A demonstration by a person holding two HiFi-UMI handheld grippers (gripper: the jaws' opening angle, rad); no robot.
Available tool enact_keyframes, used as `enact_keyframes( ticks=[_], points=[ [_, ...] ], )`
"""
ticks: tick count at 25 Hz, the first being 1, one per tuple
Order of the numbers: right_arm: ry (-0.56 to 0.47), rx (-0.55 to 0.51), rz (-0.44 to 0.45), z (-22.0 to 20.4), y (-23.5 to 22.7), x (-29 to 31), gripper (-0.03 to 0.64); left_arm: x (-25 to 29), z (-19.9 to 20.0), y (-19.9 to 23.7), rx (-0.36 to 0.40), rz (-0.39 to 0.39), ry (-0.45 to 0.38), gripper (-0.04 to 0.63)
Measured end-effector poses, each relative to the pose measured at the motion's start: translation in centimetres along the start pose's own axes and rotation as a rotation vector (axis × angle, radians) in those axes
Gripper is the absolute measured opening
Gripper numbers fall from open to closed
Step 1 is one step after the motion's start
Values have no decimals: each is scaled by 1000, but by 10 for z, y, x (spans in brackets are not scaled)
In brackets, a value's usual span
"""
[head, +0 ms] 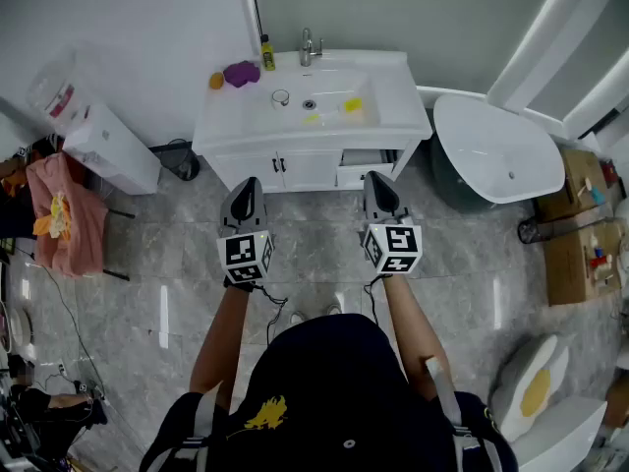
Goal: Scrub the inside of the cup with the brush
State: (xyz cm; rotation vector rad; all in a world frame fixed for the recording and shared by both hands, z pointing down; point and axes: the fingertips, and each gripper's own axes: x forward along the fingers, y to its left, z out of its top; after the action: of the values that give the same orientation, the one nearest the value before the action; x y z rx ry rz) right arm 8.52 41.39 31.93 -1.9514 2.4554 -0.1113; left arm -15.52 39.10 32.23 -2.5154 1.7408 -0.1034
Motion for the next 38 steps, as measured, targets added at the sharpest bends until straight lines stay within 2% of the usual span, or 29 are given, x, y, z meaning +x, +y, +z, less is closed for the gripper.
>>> enact_keyframes(
  ticks=[3,6,9,14,22,29,38],
  points=[
    [19,-20,18,0,-9,-1,26,1,-5,-31,-47,-37,17,18],
    [37,-50,45,1,-15,0,26,2,-8,-61,-30,-68,24,18],
    [49,-45,52,-3,-25,1,26,6,-12,-71,-30,-72,44,18],
    [59,4,56,-13,-44,3,26,13,-18,-68,-21,-42,81,18],
    [96,66,120,-44,-45,10,26,7,-34,-63,-11,39,132,18],
    [122,85,172,-55,-31,40,26,30,-51,-55,-22,35,156,18],
    [140,92,111,-54,-61,113,26,121,-60,-37,-19,-42,164,18]
  ],
)
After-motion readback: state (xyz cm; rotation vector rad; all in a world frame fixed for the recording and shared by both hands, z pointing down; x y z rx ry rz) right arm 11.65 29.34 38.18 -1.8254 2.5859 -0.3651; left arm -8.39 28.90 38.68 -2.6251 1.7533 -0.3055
